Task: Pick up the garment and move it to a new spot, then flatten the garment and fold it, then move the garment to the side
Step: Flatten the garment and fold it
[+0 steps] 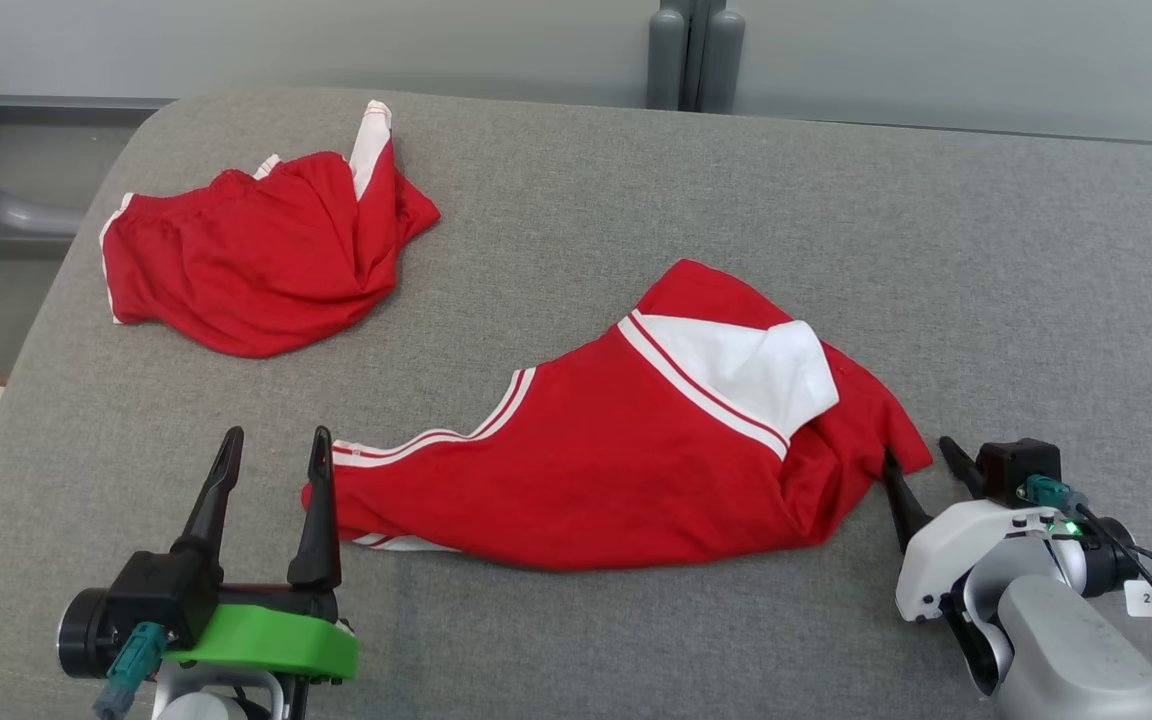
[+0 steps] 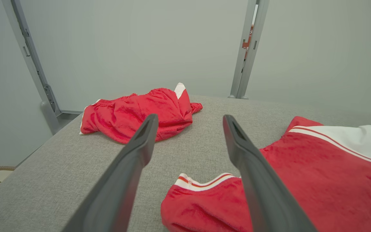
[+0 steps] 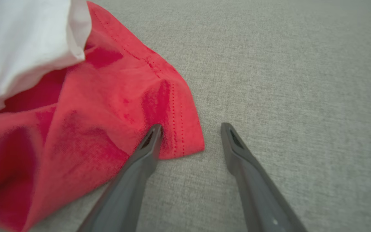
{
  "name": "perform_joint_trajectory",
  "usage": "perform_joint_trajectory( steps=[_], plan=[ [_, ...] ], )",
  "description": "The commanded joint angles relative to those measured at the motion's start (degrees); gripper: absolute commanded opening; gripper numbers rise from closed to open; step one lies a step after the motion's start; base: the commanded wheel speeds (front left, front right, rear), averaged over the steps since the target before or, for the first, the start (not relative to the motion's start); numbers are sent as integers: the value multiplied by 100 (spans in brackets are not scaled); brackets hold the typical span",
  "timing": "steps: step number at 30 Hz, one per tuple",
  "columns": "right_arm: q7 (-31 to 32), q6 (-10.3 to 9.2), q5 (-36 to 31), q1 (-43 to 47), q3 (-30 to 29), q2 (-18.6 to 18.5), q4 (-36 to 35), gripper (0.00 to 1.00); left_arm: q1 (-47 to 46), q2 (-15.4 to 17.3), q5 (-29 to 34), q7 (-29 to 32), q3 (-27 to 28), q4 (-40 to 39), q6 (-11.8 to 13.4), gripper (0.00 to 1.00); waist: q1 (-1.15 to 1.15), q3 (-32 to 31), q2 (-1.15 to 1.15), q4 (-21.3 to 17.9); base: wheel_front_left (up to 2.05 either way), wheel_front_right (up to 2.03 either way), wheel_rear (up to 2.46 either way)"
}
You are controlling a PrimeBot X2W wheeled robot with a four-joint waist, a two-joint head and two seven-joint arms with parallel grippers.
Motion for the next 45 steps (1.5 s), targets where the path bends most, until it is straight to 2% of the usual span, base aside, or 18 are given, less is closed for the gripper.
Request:
perform_joint_trajectory(
  steps=[1, 4, 9, 18, 26, 35, 40, 45],
  plan=[
    [-14, -2, 55, -90, 45, -16, 74, 0, -79, -5, 33, -2, 15, 22, -20, 100, 0, 1, 0, 7, 0, 0, 0],
    [-10, -2, 186, -95, 105, 4, 92, 0, -30, -14, 45, -3, 54, 38, -31, 100, 0, -65, 0, -49, 0, 0, 0],
    [-11, -5, 310, 181, -203, -71, -437, 0, 99, -25, 75, -3, 50, 48, -48, 100, 0, -259, 0, -204, 0, 0, 0],
    [-12, -5, 140, 1307, -546, -276, -2180, 0, 335, -37, 22, -3, 69, 84, -47, 100, 0, -588, 0, -583, 0, 0, 0],
    [21, -5, 95, 2574, -1067, -386, -3592, 0, 482, -38, -115, -3, 5, 54, -29, 100, 0, -621, 0, -892, 0, 0, 0],
    [687, -5, 3, 3890, -1924, -144, -5436, 0, 459, -36, -200, -3, 32, 28, 26, 100, 0, -492, 0, -1163, 0, 0, 0],
    [869, -5, -11, 3960, -1946, -7, -5826, 0, 376, -36, -199, -3, -38, 67, 31, 100, 0, -470, 0, -1180, 0, 0, 0],
    [905, -5, -101, 3553, -1762, -88, -5801, 0, 311, -36, -185, -3, -103, 102, 23, 100, 0, -475, 0, -1049, 0, 0, 0]
  ],
)
